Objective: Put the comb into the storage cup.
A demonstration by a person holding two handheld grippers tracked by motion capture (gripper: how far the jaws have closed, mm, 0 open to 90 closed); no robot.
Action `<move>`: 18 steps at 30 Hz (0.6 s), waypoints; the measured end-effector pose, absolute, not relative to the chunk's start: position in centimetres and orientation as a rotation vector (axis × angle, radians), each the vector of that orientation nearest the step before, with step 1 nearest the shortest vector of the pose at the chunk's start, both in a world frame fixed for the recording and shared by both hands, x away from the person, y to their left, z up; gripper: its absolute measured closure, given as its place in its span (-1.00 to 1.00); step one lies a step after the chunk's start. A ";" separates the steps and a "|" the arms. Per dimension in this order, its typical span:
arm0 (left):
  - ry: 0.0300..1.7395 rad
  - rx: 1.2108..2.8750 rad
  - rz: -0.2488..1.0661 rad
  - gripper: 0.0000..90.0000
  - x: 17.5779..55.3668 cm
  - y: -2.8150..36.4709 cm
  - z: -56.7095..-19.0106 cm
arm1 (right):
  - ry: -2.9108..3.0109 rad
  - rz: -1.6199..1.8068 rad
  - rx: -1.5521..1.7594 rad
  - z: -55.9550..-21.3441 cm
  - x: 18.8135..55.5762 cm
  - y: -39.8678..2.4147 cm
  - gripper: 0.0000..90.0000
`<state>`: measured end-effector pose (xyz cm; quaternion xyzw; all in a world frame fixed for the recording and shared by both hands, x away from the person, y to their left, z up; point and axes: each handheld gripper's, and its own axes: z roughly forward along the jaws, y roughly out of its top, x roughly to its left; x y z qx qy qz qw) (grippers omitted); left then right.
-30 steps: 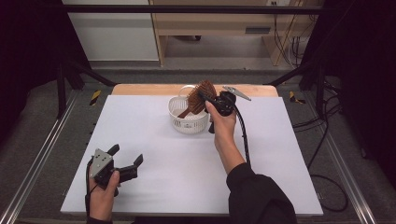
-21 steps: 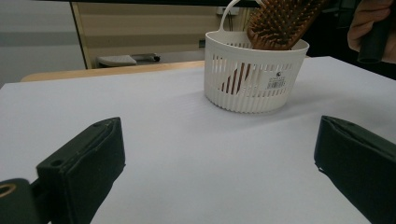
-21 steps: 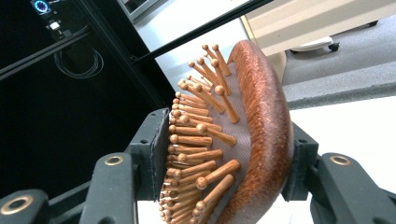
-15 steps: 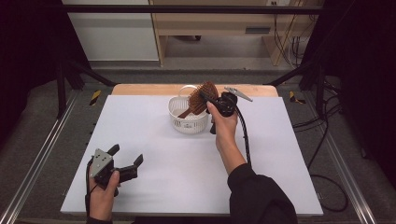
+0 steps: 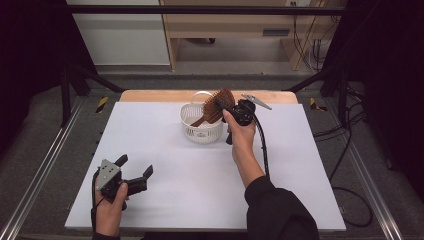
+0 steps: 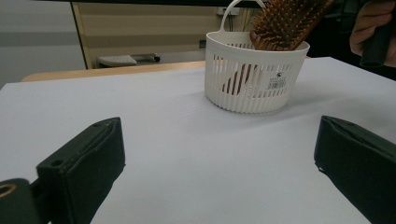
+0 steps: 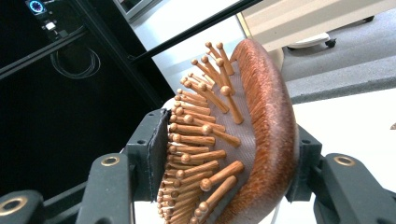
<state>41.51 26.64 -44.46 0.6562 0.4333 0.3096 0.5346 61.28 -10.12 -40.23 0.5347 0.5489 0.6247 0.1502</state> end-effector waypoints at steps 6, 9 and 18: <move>1.031 1.565 0.737 -0.96 41.5 26.6 -44.5 | 1.575 1.794 1.541 -40.3 61.2 -10.2 -0.05; 1.031 1.565 0.737 -0.96 41.5 26.6 -44.5 | 1.574 1.794 1.539 -40.4 61.3 -10.3 -0.05; 1.030 1.564 0.737 -0.96 41.5 26.6 -44.5 | 1.575 1.785 1.544 -40.5 61.2 -10.4 -0.07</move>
